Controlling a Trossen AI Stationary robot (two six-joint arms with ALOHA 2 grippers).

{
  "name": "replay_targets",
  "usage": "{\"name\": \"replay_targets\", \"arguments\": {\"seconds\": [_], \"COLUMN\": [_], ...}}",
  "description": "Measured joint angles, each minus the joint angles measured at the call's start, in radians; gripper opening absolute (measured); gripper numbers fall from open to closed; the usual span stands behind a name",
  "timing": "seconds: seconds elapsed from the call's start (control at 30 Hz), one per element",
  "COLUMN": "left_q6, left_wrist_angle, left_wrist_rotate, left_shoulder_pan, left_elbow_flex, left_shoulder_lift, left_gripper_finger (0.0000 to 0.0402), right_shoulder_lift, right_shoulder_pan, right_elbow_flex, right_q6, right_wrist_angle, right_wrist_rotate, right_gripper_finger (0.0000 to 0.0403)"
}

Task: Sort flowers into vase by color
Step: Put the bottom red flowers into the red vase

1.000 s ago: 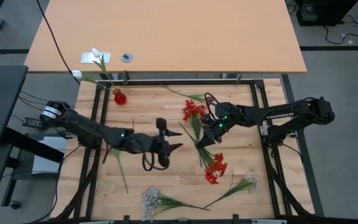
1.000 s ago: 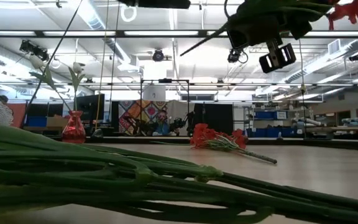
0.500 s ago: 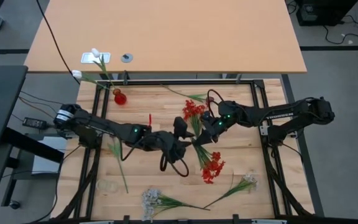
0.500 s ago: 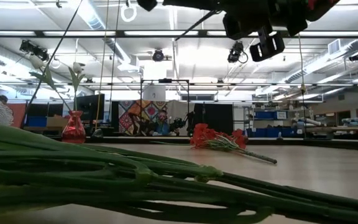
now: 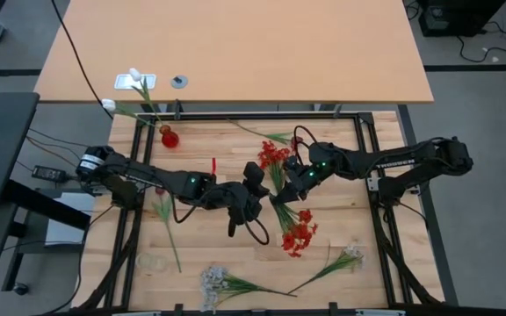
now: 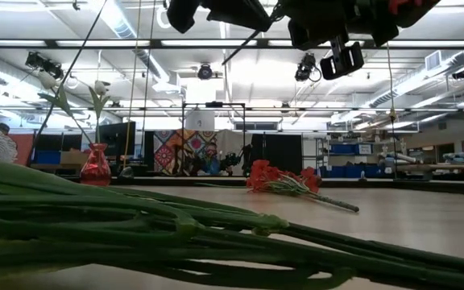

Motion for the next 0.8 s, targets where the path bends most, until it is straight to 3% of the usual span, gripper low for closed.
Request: {"name": "replay_targets", "arguments": {"seconds": [0.17,0.33,0.5,0.67,0.8], "left_q6": [-0.043,-0.113,-0.214,-0.329,-0.452], "left_wrist_angle": [-0.059,-0.287,-0.456,-0.429,-0.295], "left_wrist_rotate": [0.0,-0.004,0.025,0.112,0.123], "left_shoulder_pan": [0.001,-0.005,-0.008,0.038,0.081], "left_elbow_flex": [0.0,-0.002,-0.017,-0.114,-0.266], "left_shoulder_lift": [-0.005,-0.031,-0.057,-0.148,-0.305], "left_gripper_finger": [0.0008,0.0007,0.0006,0.0005,0.0005], "right_shoulder_lift": [0.0,-0.024,-0.09,-0.201,-0.276], "right_shoulder_pan": [-0.008,-0.046,-0.103,-0.159,-0.214], "right_elbow_flex": [0.0,0.0,0.0,0.0,0.0], "right_q6": [-0.138,-0.322,-0.435,-0.54,-0.593], "right_wrist_angle": [-0.038,-0.06,-0.061,-0.072,-0.083], "right_wrist_rotate": [0.044,0.197,0.236,0.326,0.375], "right_gripper_finger": [0.0075,0.011,0.0129,0.0128,0.0128]}}
